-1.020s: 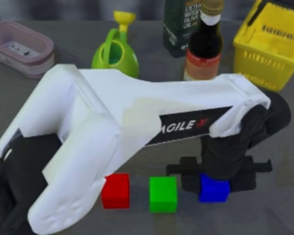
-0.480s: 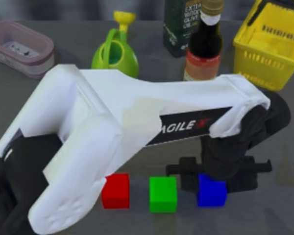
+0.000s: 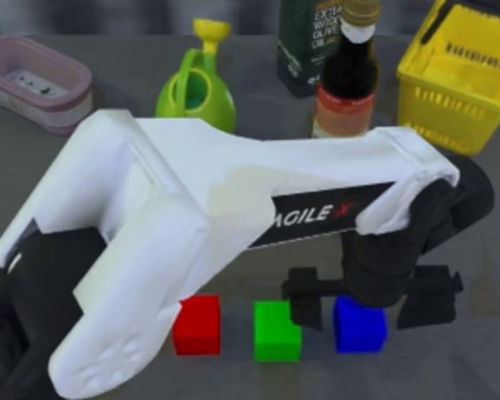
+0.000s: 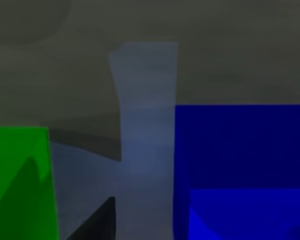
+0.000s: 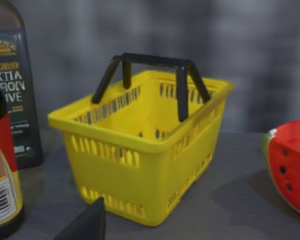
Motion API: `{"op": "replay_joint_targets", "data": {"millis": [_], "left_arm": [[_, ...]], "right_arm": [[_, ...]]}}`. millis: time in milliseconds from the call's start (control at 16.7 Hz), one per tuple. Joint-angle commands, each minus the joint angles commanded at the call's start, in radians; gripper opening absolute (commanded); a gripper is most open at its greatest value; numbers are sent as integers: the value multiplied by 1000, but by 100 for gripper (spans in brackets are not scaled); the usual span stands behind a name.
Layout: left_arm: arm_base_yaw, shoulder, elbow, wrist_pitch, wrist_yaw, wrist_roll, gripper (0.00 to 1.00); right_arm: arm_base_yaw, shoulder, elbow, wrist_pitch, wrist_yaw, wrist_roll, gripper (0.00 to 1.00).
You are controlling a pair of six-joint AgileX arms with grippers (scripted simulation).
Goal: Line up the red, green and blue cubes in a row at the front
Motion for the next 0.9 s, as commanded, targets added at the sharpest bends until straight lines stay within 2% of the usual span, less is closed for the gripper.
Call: {"op": "replay_joint_targets", "data": {"millis": [360,720,900], "left_arm": [[-1,-3,17,-18,0,1,100],[13,-34,173,-213,0,-3,100],[17,-44,205,-248,0,-2,100]], "right_arm": [[0,0,0,0,0,0,100],[0,0,0,0,0,0,100],[0,0,0,0,0,0,100]]}}
